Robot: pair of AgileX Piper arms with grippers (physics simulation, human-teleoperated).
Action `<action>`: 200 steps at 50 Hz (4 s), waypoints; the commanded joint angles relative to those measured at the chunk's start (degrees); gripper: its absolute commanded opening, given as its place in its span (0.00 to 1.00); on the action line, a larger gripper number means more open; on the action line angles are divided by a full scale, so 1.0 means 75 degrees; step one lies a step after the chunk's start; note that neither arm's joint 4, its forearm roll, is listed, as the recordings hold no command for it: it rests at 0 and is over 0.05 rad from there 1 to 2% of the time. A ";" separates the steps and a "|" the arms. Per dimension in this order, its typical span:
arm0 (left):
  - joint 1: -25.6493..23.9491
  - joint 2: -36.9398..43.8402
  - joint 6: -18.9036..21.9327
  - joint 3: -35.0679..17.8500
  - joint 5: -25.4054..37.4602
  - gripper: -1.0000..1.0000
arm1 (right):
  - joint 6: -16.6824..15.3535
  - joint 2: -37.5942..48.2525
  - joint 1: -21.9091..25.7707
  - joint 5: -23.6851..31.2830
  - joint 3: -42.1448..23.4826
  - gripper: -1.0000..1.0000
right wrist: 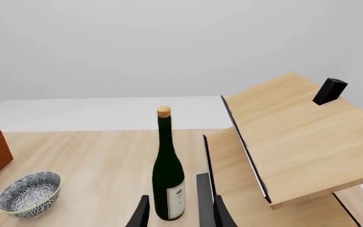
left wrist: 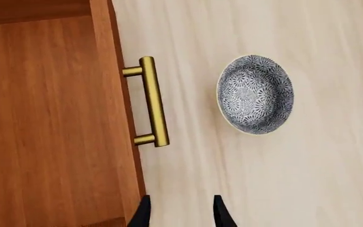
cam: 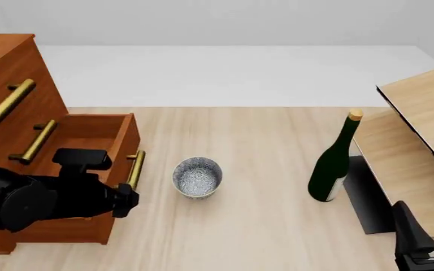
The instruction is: Close the bottom drawer of the cabinet and open the top drawer.
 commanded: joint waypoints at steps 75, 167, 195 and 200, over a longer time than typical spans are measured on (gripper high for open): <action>0.4680 -0.0248 0.4996 0.2165 -0.1661 1.00 | 0.0137 0.0167 -0.0028 -0.0117 -0.0010 1.00; 0.1491 -0.0923 0.5377 0.0053 -0.1453 1.00 | 0.0185 0.0185 -0.0031 -0.0125 0.0002 1.00; 0.1846 -0.1828 1.0716 0.1277 -0.4774 1.00 | 0.0226 0.0044 -0.0037 0.0014 0.0001 1.00; 0.2275 -0.1863 1.0936 0.0981 -0.4610 1.00 | 0.0231 0.0036 -0.0020 0.0020 0.0000 1.00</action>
